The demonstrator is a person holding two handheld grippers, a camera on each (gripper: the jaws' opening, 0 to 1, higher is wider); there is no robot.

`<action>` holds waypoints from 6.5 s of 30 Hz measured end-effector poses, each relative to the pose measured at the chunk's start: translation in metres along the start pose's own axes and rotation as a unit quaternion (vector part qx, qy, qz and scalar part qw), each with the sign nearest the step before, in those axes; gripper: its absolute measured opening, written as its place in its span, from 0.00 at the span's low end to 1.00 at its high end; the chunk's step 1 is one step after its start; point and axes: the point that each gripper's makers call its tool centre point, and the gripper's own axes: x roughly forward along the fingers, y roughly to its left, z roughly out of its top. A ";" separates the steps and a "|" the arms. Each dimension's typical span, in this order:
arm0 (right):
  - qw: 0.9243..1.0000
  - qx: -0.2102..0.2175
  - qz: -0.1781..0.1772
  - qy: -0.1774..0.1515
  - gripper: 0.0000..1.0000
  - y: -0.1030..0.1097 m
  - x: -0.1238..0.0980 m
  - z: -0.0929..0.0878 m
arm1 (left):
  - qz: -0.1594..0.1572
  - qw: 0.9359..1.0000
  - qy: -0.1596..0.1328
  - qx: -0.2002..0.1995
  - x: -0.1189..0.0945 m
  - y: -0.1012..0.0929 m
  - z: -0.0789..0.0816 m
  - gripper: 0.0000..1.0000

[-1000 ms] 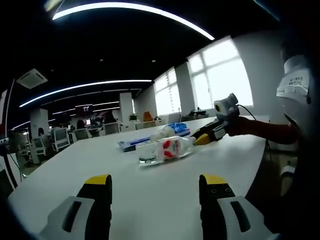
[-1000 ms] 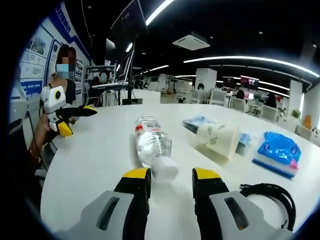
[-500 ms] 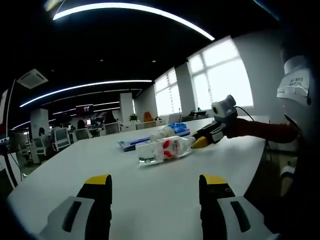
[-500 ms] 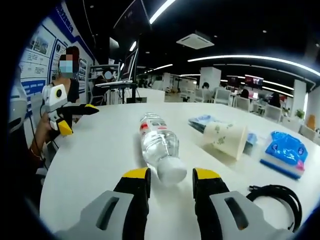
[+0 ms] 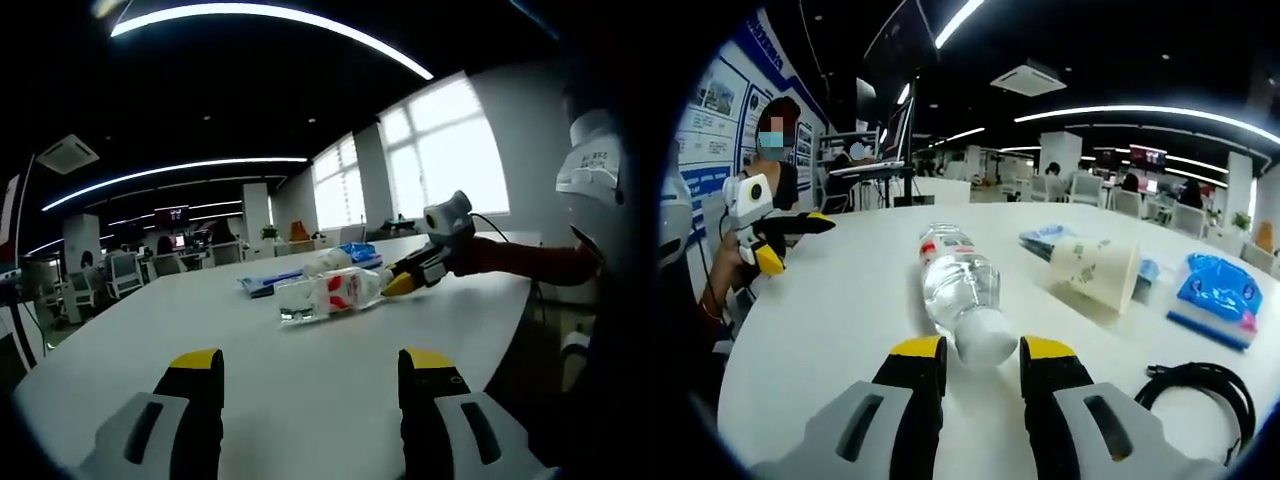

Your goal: Arrange the tabletop items into an orderly group along one side of the table until the central work area is clear of visible clutter.

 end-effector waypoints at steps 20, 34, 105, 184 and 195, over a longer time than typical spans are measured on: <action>1.000 0.018 0.017 -0.008 0.23 0.001 0.008 -0.003 | -0.004 1.000 0.003 0.005 0.003 -0.002 -0.004 0.71; 0.999 0.029 0.019 -0.012 0.23 0.001 0.007 -0.002 | -0.007 1.000 0.004 0.014 0.003 -0.005 0.000 0.71; 0.993 0.091 0.051 -0.058 0.22 0.010 0.005 0.010 | -0.136 0.980 -0.001 0.143 0.073 0.025 0.078 0.60; 0.986 0.129 0.063 -0.080 0.22 0.009 0.002 0.023 | -0.316 0.937 0.115 0.097 0.177 0.003 0.016 0.47; 0.984 0.137 0.059 -0.097 0.22 0.005 0.002 0.033 | -0.312 0.940 0.109 0.080 0.178 0.007 0.016 0.47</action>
